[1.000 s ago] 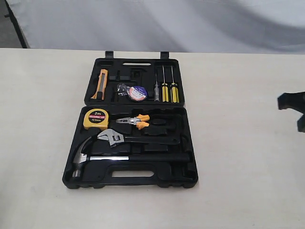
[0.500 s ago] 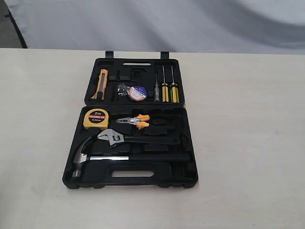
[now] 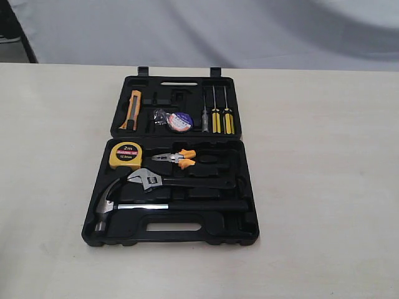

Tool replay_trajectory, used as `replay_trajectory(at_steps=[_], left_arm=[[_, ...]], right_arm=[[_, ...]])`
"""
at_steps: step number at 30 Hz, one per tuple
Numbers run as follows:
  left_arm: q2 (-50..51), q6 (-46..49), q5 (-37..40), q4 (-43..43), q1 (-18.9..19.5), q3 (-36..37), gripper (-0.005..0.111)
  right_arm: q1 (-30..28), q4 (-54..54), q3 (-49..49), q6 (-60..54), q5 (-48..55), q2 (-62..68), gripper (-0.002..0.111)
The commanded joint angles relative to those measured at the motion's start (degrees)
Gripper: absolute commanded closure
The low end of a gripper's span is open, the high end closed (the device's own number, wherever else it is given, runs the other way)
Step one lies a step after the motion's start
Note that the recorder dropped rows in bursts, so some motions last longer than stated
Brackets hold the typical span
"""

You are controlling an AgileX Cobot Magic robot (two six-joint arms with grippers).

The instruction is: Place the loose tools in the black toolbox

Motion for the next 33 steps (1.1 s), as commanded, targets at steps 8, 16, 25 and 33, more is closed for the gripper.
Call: replay_trajectory(at_steps=[8, 16, 25, 33], left_arm=[[-0.5, -0.6, -1.0, -0.8, 0.2, 0.5, 0.105], [-0.5, -0.6, -1.0, -0.8, 0.2, 0.5, 0.105], [-0.5, -0.6, -1.0, -0.8, 0.2, 0.5, 0.105], [-0.5, -0.6, -1.0, -0.8, 0.2, 0.5, 0.105]], right_arm=[[-0.3, -0.6, 14.4, 0.2, -3.5, -0.7, 0.108], [-0.3, -0.9, 14.4, 0.2, 4.5, -0.7, 0.108], [-0.3, -0.6, 14.4, 0.9, 4.3, -0.7, 0.108], [-0.3, -0.6, 14.4, 0.9, 4.3, -0.7, 0.108]])
